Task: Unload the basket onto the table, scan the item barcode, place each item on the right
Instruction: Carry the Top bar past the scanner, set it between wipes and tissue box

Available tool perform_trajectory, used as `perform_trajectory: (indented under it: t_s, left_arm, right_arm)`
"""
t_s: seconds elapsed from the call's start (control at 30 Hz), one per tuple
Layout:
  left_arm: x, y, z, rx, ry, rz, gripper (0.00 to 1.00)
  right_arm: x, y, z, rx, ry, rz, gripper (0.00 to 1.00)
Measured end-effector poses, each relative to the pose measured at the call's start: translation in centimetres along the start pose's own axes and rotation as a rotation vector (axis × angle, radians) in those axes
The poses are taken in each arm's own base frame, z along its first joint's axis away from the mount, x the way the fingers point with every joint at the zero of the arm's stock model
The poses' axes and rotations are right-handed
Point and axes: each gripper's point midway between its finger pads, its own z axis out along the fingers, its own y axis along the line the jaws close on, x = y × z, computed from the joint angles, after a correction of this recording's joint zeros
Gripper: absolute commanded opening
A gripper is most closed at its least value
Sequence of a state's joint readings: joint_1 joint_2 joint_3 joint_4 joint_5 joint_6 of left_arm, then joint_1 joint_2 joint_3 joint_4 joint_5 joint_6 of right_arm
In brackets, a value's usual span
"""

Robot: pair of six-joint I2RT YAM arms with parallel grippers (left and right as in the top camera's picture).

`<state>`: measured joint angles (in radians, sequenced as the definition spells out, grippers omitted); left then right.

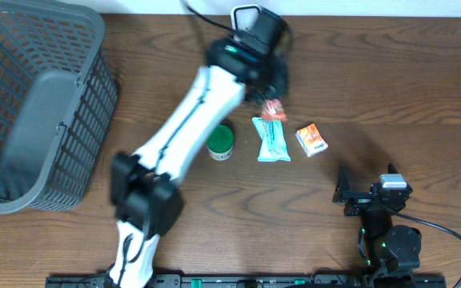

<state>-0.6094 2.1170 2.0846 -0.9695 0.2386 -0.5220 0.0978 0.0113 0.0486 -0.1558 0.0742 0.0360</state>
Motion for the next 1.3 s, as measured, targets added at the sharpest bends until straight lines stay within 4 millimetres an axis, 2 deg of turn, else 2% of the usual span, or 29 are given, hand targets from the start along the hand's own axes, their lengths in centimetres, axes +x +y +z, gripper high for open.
perform_trajectory:
  t_s: [0.13,0.23,0.4,0.73,0.77,0.8,0.87,0.93,0.97,1.07,1.17,1.23,1.3]
  left_arm:
    - [2.3,-1.2,5.1,-0.011,0.071,0.048,0.07]
    - [3.8,-1.7,7.4,-0.021,0.114,0.06,0.07]
    - [5.3,-1.6,9.7,-0.042,0.159,0.008,0.07]
    - [6.4,0.3,13.2,-0.123,0.183,-0.216,0.08]
    - [6.5,0.4,13.3,-0.128,0.185,-0.226,0.09]
    - [6.7,0.4,13.5,-0.134,0.19,-0.234,0.21]
    - [7.4,0.5,13.6,-0.151,0.201,-0.244,0.55]
    - [7.9,0.4,13.6,-0.164,0.205,-0.239,0.73]
    - [8.0,0.3,13.7,-0.168,0.204,-0.239,0.77]
    - [8.5,0.5,13.2,-0.202,0.202,-0.22,0.79]
    - [8.0,1.1,11.4,-0.245,0.169,-0.191,0.8]
    - [6.9,1.0,9.2,-0.255,0.115,-0.155,0.81]
    - [5.0,0.4,5.7,-0.247,0.027,-0.113,0.81]
  right_arm:
    - [0.0,0.0,0.0,0.0,0.0,0.0,0.99]
    - [0.0,0.0,0.0,0.0,0.0,0.0,0.99]
    - [0.0,0.0,0.0,0.0,0.0,0.0,0.99]
    - [0.0,0.0,0.0,0.0,0.0,0.0,0.99]
    - [0.0,0.0,0.0,0.0,0.0,0.0,0.99]
    - [0.0,0.0,0.0,0.0,0.0,0.0,0.99]
    - [0.0,0.0,0.0,0.0,0.0,0.0,0.99]
    - [0.0,0.0,0.0,0.0,0.0,0.0,0.99]
    - [0.0,0.0,0.0,0.0,0.0,0.0,0.99]
    - [0.0,0.0,0.0,0.0,0.0,0.0,0.99]
    - [0.0,0.0,0.0,0.0,0.0,0.0,0.99]
    - [0.0,0.0,0.0,0.0,0.0,0.0,0.99]
    - [0.0,0.0,0.0,0.0,0.0,0.0,0.99]
